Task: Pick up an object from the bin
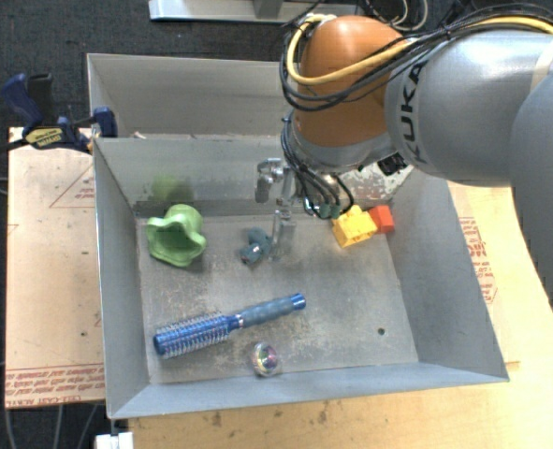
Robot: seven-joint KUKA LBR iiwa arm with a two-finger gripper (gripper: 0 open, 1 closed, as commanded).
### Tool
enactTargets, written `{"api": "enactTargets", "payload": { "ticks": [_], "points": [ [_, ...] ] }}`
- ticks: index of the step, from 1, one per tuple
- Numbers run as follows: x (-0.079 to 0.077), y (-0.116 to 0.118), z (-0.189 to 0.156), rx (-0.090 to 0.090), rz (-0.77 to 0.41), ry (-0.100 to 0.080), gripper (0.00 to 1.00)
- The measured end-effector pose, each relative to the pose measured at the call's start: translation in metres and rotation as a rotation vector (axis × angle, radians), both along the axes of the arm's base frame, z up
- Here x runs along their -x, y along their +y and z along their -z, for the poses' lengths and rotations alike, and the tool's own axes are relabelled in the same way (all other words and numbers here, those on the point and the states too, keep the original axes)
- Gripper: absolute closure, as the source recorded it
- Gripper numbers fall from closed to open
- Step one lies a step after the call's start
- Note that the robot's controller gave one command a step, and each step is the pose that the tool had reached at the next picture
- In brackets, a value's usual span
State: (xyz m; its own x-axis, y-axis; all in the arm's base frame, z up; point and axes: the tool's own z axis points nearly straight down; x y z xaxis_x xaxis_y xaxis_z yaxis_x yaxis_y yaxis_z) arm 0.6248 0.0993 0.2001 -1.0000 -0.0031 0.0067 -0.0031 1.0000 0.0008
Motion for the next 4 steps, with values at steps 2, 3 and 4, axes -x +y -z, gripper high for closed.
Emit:
{"api": "enactTargets", "payload": {
  "ticks": [2, 3, 4],
  "points": [
    [0.095, 0.072, 0.128, 0.003, -0.125, -0.003, 0.00],
    [0.098, 0.062, 0.128, -0.003, -0.376, -0.012, 0.00],
    [0.117, 0.099, 0.127, 0.020, -0.560, -0.007, 0.00]
  ]
}}
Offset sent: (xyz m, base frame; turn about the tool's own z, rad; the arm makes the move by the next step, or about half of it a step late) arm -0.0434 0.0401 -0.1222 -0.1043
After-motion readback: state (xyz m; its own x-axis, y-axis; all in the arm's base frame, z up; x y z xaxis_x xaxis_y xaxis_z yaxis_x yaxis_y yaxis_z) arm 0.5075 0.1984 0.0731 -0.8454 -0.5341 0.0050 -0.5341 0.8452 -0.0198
